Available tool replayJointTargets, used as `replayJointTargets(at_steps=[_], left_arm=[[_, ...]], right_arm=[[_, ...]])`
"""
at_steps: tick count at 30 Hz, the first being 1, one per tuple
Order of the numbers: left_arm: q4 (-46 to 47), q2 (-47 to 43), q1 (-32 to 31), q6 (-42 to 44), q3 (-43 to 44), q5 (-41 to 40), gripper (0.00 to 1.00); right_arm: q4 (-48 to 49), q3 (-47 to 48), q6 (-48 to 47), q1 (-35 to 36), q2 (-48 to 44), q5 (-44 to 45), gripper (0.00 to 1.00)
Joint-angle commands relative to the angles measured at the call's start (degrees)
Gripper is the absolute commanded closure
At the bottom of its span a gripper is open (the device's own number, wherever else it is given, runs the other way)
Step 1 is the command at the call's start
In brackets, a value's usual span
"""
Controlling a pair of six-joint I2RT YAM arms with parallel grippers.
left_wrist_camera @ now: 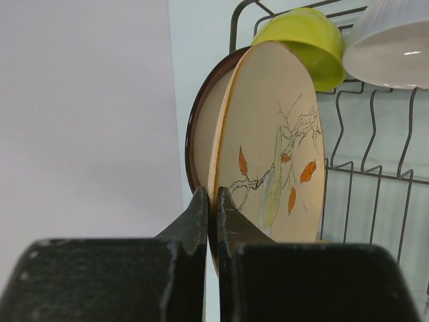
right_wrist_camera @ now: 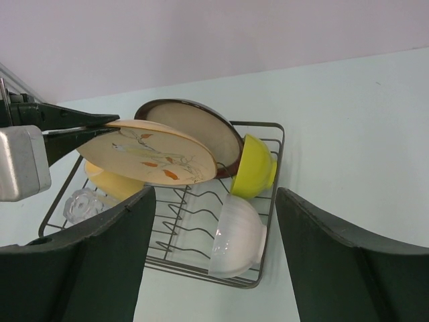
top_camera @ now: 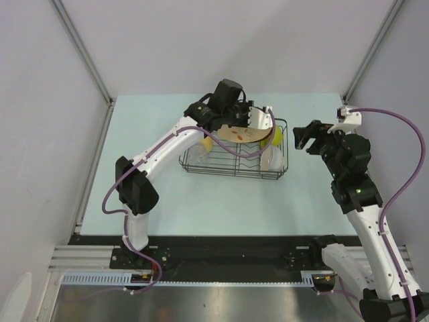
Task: Load the mixed dishes into the dish rack
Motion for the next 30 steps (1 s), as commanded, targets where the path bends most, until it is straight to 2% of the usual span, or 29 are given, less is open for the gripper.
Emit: replayJointTargets(at_steps=[1, 22, 30], left_arm=[[9.02, -1.99, -1.62, 3.68, 2.75, -0.37, 1.0], [9.82, -1.29, -2.94, 4.21, 0.38, -0.28, 1.0], [11.75, -1.37, -3.38, 4.47, -3.83, 0.15, 1.0]], right_arm=[[0.82, -0.18, 0.81, -0.43, -0.98, -1.96, 0.23], [-0.85, -0.27, 0.64, -1.31, -2.12, -2.49, 0.25], [-1.03, -0.27, 1.08, -1.4, -2.47, -3.1, 0.26]])
